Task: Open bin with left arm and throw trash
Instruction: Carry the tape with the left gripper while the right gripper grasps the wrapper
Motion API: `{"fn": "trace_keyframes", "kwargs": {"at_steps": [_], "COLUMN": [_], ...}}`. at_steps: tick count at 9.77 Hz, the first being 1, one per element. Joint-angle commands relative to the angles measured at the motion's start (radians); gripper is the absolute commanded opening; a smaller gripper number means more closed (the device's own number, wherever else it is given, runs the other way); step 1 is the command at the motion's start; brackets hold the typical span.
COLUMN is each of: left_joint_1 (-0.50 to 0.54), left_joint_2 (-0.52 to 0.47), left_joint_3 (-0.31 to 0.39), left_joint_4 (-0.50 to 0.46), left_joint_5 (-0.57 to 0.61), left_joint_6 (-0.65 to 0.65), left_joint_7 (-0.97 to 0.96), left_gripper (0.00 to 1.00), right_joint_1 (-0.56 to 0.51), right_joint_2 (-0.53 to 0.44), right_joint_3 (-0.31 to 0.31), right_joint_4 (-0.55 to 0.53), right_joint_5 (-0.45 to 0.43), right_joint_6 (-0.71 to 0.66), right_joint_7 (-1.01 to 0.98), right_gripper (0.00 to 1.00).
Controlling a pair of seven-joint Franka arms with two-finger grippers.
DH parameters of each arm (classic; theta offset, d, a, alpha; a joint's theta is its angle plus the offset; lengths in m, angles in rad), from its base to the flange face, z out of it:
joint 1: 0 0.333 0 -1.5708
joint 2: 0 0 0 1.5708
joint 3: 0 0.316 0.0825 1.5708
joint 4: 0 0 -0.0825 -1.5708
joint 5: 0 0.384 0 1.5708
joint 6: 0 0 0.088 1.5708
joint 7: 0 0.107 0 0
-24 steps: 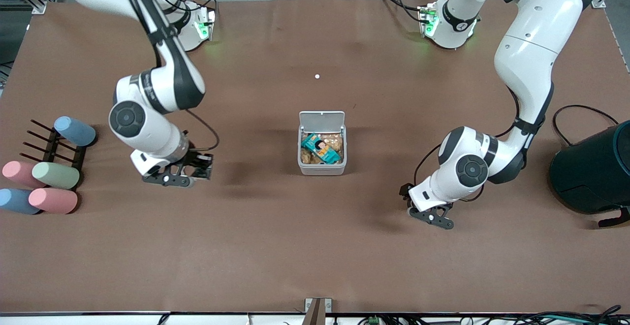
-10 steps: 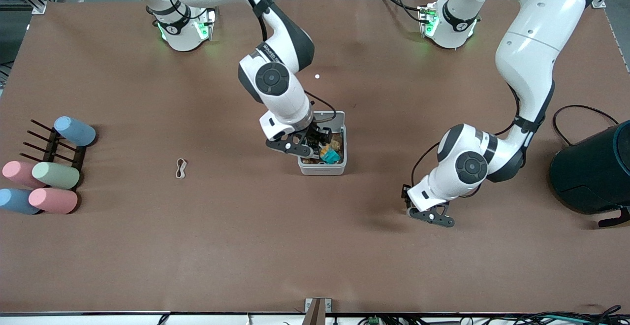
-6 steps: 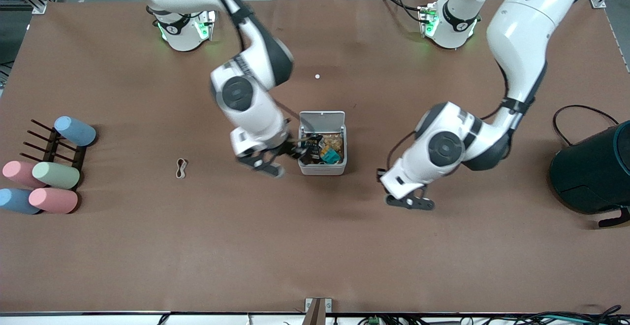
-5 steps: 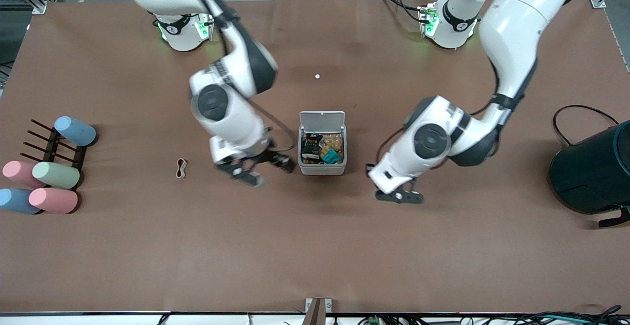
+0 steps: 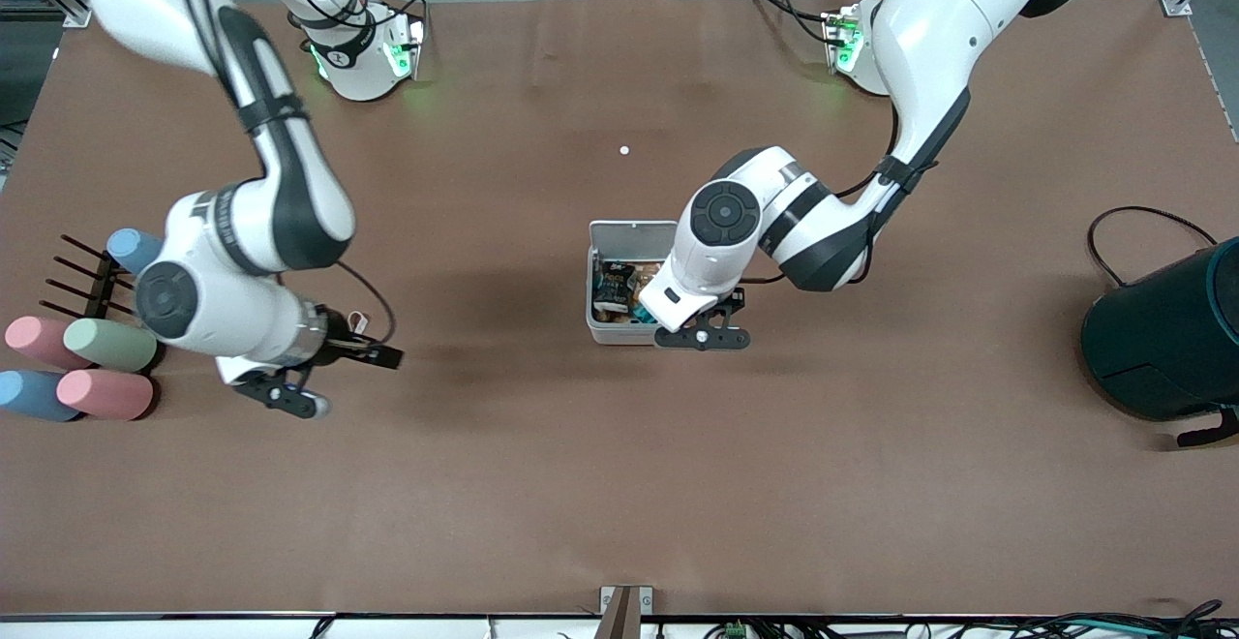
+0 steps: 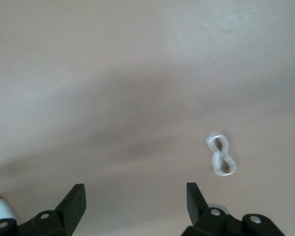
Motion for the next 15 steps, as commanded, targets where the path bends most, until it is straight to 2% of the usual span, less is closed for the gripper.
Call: {"fn": "trace_keyframes", "kwargs": {"at_steps": [1,3,4,5,6,7,8,11,12,13,15], "left_joint_1": [-0.024,-0.068,-0.067,-0.068,-0.065,-0.056,-0.059,-0.062,-0.053,-0.048,-0.038], "left_joint_2": [-0.009,-0.009,-0.009,-0.008,-0.005,-0.005,-0.005,-0.006,-0.009,-0.031,-0.123], "left_joint_3": [-0.001,0.005,0.005,0.005,0.005,0.005,0.005,0.006,0.005,-0.001,-0.001], "left_joint_4": [0.008,0.007,0.007,0.004,0.001,-0.004,-0.005,-0.005,-0.004,0.007,0.005], "left_joint_5": [0.021,0.024,0.03,0.036,0.047,0.07,0.077,0.078,0.078,0.076,0.061], "left_joint_6": [-0.018,-0.018,-0.018,-0.018,-0.018,-0.018,-0.018,-0.018,-0.024,-0.082,-0.154], "left_joint_7": [-0.039,-0.099,-0.102,-0.102,-0.1,-0.1,-0.1,-0.102,-0.1,-0.1,-0.096], "left_gripper": [0.0,0.0,0.02,0.15,0.39,0.77,1.0,1.0,1.0,1.0,1.0], "right_joint_1": [-0.026,-0.028,-0.034,-0.043,-0.037,-0.034,-0.033,-0.04,-0.042,-0.04,-0.042], "right_joint_2": [-0.046,-0.044,-0.044,-0.044,-0.041,-0.029,-0.025,0.006,0.006,0.009,0.014], "right_joint_3": [0.018,0.018,0.018,0.018,0.018,0.018,0.018,0.018,0.018,0.018,0.018], "right_joint_4": [-0.172,-0.354,-0.381,-0.391,-0.401,-0.404,-0.402,-0.402,-0.404,-0.405,-0.405], "right_joint_5": [-0.011,-0.033,-0.033,-0.033,-0.036,-0.049,-0.06,-0.112,-0.112,-0.112,-0.112], "right_joint_6": [0.124,0.387,0.401,0.401,0.413,0.425,0.427,0.464,0.462,0.461,0.458], "right_joint_7": [-0.126,-0.192,-0.253,-0.281,-0.281,-0.281,-0.281,-0.281,-0.281,-0.281,-0.281], "right_gripper": [0.92,0.92,0.92,0.92,0.92,0.9,0.83,0.83,0.75,0.6,0.12]}}
